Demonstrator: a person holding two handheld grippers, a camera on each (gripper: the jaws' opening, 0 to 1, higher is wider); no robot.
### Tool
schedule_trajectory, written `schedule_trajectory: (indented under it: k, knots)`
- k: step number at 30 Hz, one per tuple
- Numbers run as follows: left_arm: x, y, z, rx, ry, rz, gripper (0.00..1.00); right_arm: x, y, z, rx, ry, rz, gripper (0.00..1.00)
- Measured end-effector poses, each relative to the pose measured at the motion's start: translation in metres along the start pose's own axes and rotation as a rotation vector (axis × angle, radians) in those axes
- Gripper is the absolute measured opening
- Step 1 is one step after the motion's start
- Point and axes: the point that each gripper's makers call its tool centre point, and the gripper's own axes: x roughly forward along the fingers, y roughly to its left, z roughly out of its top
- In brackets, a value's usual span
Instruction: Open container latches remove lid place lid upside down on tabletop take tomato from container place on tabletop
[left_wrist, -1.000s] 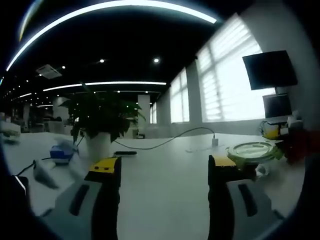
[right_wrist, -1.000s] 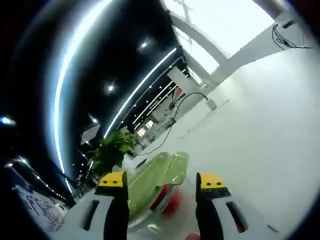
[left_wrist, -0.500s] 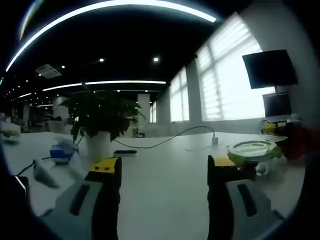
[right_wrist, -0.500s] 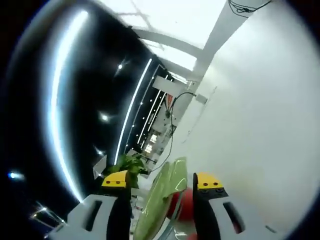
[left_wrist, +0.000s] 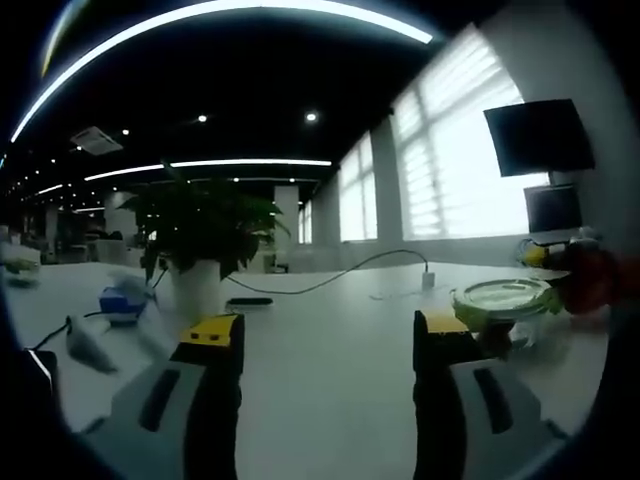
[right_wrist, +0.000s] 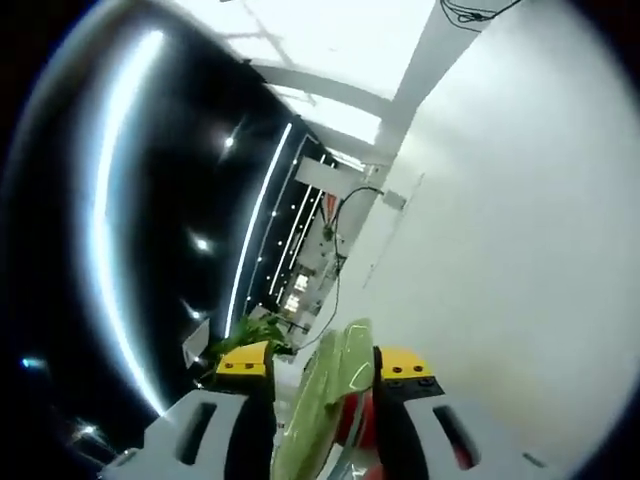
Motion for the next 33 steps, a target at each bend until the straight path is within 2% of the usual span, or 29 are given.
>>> schedule_trajectory:
  k: [2, 4, 10, 15, 20, 23, 26, 29, 30, 33]
  knots:
    - [0.0, -0.001, 0.001, -0.003, -0.004, -0.001, 0.63, 0.0, -0.002, -0.001, -0.067, 0.006, -0.018, 0.31]
    - [0.0, -0.001, 0.0, -0.003, -0.004, 0.0, 0.63, 0.001, 0.001, -0.001, -0.091, 0.003, -0.026, 0.31]
    - [-0.001, -0.002, -0.003, -0.004, 0.004, -0.001, 0.63, 0.002, -0.001, -0.001, -0.239, 0.009, -0.064, 0.28]
    - [0.0, -0.002, -0.002, -0.005, 0.001, 0.0, 0.62, 0.003, -0.002, 0.002, -0.287, 0.001, -0.092, 0.2]
    - [0.001, -0.004, -0.001, -0.005, 0.0, -0.003, 0.62, 0.002, -0.006, 0.005, -0.303, 0.0, -0.12, 0.15]
    - [0.002, -0.004, -0.001, -0.003, 0.0, -0.004, 0.62, 0.002, -0.005, 0.007, -0.257, 0.002, -0.13, 0.1]
    - [0.002, -0.004, 0.0, -0.002, -0.003, -0.004, 0.62, 0.003, 0.0, 0.011, -0.244, -0.007, -0.132, 0.07]
    - [0.001, -0.003, 0.001, -0.002, -0.005, -0.003, 0.62, 0.003, 0.008, 0.018, -0.186, -0.034, -0.123, 0.02]
    - [0.001, -0.003, 0.002, -0.001, -0.006, -0.003, 0.62, 0.004, 0.011, 0.018, -0.166, -0.024, -0.124, 0.02]
    - [0.0, 0.0, 0.004, 0.001, -0.01, 0.001, 0.62, 0.006, 0.018, 0.02, -0.18, -0.033, -0.12, 0.02]
